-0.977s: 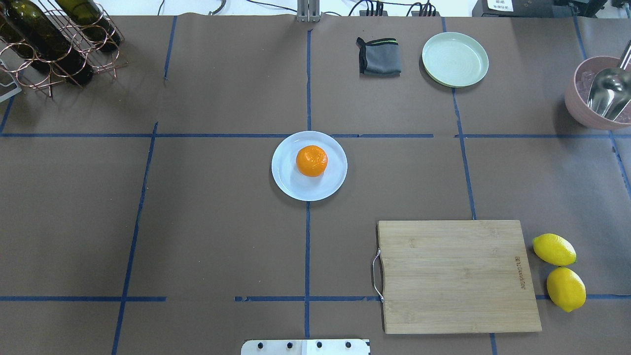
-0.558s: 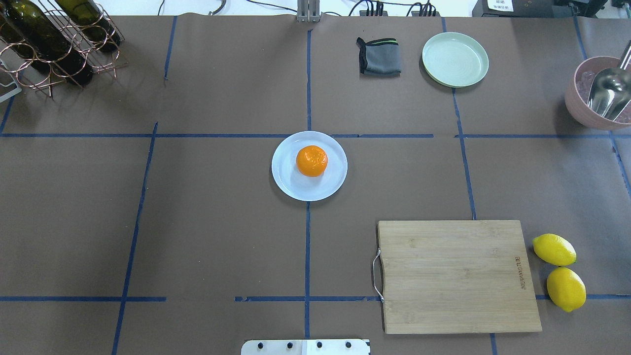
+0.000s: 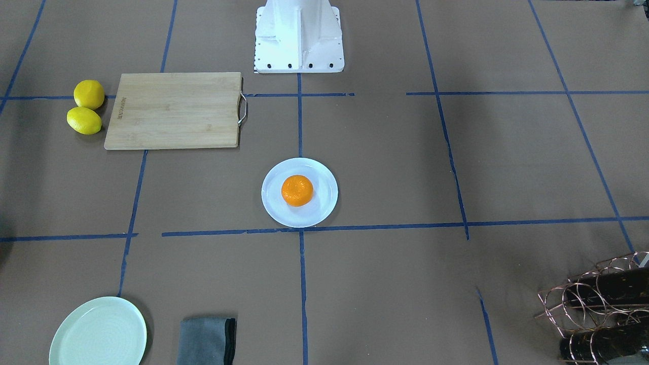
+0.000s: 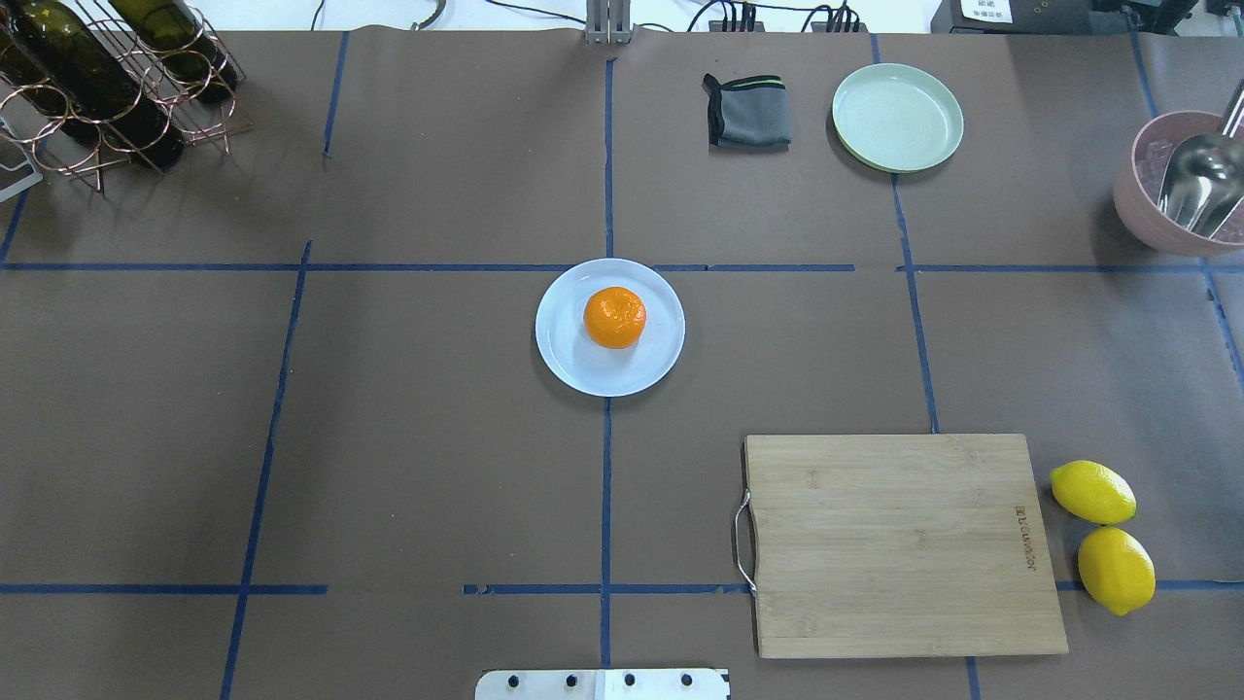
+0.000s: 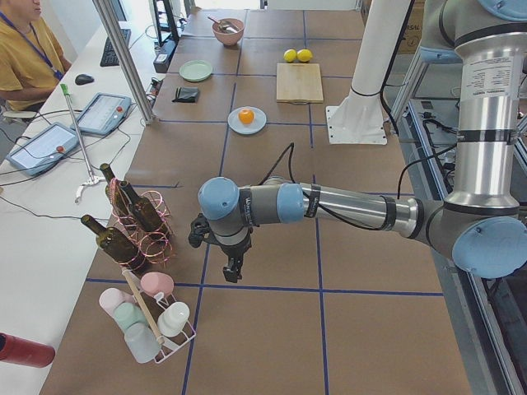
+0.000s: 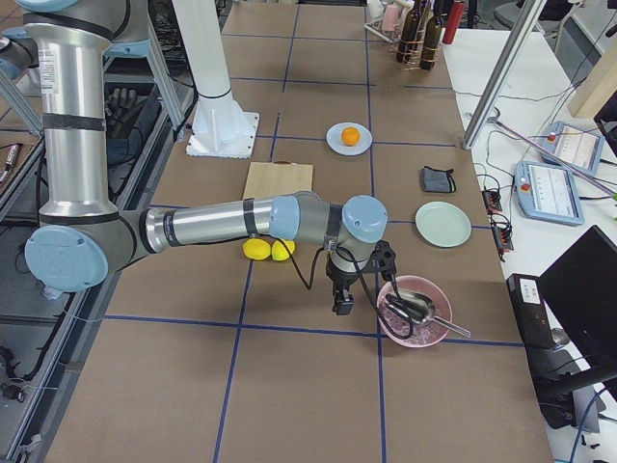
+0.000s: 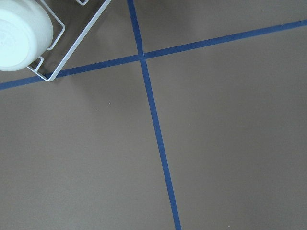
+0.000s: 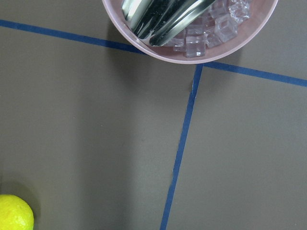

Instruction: Pick orange to plate

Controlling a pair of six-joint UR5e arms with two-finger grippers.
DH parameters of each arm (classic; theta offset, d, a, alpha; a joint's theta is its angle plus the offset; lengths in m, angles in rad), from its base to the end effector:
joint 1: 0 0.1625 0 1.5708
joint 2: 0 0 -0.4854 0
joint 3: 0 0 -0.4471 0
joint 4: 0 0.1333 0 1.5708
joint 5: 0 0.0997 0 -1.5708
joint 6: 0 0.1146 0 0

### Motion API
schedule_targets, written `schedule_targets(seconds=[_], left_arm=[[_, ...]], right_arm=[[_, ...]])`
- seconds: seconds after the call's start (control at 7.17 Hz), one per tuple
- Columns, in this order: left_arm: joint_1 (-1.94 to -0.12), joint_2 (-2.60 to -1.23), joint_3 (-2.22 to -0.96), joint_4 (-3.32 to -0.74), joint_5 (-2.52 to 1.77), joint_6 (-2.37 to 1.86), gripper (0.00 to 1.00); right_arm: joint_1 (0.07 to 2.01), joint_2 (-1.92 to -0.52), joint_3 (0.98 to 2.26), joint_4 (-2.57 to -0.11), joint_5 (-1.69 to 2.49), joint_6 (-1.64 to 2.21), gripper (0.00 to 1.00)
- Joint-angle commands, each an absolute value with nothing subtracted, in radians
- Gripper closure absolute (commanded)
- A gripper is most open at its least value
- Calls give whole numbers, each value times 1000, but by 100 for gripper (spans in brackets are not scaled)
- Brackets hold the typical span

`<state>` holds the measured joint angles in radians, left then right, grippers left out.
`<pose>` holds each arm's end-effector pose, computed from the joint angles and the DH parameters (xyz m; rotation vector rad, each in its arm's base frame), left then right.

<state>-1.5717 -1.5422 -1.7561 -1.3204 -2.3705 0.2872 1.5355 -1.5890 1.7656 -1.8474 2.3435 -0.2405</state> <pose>-0.0516 -0.5195 0.6668 0.0271 0.8055 0.2332 0.0348 -0.5239 0.6609 -0.0154 -0.7794 -0.2231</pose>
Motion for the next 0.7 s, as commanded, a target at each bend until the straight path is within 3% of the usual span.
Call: schedule_targets(seconds=[0.0,0.56], left_arm=[[-1572,-1556,-1735,-1322,-2370,288,0],[-1574,-1517,-1721,-1460,-2373,276,0]], right_arm=[[1529,-1589,1735,-1774,2342,-236,0],[1517,-1586,1730,-1770,2336,-151,0]])
